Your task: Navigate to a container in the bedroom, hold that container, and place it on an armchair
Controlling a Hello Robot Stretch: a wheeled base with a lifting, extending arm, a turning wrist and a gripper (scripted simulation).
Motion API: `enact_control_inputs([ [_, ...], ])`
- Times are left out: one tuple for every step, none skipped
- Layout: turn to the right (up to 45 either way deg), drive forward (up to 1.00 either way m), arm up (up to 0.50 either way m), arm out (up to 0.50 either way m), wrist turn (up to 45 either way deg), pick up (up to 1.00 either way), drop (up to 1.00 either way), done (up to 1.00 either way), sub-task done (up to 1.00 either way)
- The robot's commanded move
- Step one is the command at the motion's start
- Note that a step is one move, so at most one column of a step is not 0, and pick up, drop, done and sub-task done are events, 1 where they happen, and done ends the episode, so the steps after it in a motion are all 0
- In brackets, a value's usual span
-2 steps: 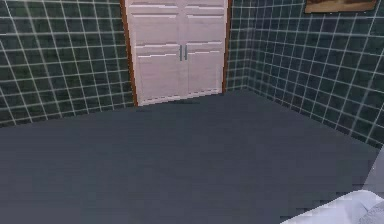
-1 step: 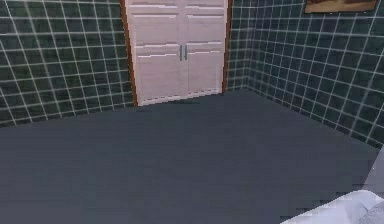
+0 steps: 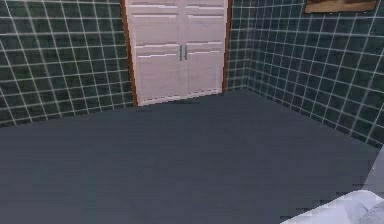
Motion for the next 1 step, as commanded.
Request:
enact_control_inputs([
  [0.0, 0.00, -0.32, 0.00, 0.0, 0.00, 0.00, 0.00, 0.00],
])
